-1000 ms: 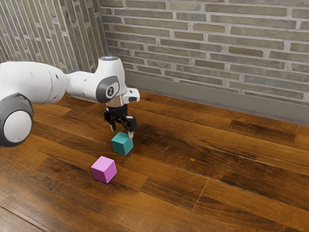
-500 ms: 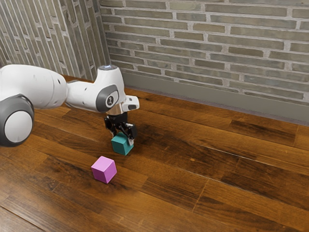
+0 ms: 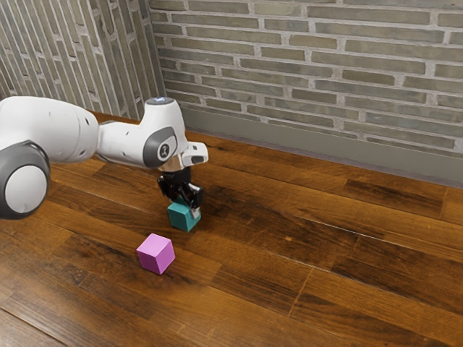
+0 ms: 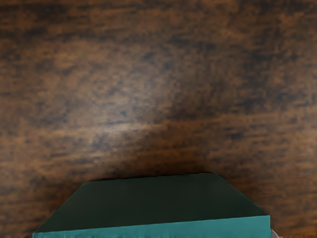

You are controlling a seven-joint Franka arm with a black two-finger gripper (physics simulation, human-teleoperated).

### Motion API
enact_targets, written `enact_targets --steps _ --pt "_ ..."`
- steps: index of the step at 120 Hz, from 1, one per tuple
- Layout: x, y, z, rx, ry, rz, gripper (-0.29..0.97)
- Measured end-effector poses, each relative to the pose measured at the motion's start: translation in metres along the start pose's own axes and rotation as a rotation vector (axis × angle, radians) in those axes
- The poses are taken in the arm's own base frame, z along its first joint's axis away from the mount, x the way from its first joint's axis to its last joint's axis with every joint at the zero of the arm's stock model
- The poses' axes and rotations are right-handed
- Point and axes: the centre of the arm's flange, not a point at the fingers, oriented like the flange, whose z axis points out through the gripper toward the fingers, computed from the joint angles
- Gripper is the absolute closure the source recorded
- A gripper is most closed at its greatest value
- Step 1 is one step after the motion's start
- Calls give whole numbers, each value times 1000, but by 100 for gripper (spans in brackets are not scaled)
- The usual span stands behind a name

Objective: Pick up the blue block with one arm, and put the blue block on the pink block with one arm

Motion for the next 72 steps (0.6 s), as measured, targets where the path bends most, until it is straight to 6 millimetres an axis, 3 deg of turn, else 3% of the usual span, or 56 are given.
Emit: enact_targets --steps 33,55,72 --pt "-9 7 -33 8 28 2 35" --pt "-45 15 -78 15 50 3 36" --pt "-75 24 -102 17 59 7 36"
